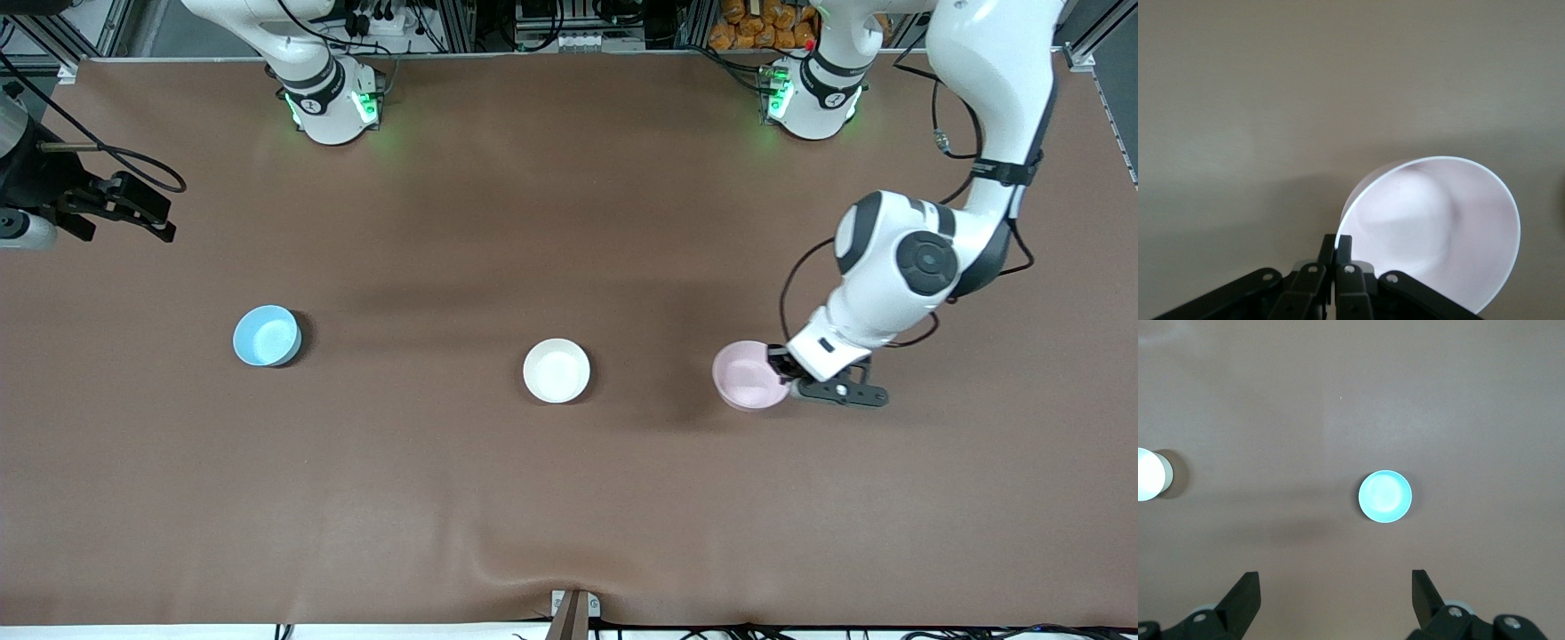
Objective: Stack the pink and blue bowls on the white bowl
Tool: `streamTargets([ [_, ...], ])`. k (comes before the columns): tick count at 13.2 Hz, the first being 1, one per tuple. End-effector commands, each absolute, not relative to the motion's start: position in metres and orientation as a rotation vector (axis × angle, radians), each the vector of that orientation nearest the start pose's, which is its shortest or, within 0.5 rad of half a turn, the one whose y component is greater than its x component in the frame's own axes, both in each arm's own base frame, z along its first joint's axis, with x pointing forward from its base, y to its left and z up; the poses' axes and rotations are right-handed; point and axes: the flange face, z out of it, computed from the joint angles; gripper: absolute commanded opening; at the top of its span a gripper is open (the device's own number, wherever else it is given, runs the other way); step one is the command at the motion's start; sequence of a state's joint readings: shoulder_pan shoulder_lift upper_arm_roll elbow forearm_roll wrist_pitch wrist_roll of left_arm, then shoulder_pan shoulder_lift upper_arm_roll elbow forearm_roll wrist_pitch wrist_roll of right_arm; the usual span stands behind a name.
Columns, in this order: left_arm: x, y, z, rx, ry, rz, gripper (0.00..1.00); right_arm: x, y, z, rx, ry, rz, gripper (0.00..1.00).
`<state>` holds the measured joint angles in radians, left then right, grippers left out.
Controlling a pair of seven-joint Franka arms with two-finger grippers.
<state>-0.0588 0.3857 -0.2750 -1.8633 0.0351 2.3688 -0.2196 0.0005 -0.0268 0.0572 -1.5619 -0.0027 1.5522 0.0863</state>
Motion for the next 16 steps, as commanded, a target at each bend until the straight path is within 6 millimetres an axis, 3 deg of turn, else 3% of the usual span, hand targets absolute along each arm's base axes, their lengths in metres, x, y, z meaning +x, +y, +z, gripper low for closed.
streamTargets([
  [1, 0.619, -0.258, 0.350, -3.273, 0.092, -0.126, 0.00, 0.541, 0.029, 0.645, -3.136, 0.041, -0.036, 1.00],
  [4, 0.610, -0.320, 0.353, -3.299, -0.015, -0.104, 0.00, 0.541, 0.031, 0.644, -3.136, 0.033, -0.035, 1.00],
  [7, 0.601, -0.366, 0.347, -3.319, -0.053, -0.092, 0.00, 0.540, 0.030, 0.645, -3.136, 0.036, -0.031, 1.00],
  [12, 0.578, -0.442, 0.306, -3.331, -0.168, 0.006, 0.00, 0.540, 0.030, 0.645, -3.136, 0.036, -0.031, 1.00],
  [14, 0.571, -0.463, 0.292, -3.332, -0.201, 0.023, 0.00, 0.540, 0.031, 0.645, -3.136, 0.033, -0.031, 1.00],
  [16, 0.568, -0.468, 0.286, -3.329, -0.187, 0.033, 0.00, 0.540, 0.032, 0.645, -3.136, 0.031, -0.033, 1.00],
])
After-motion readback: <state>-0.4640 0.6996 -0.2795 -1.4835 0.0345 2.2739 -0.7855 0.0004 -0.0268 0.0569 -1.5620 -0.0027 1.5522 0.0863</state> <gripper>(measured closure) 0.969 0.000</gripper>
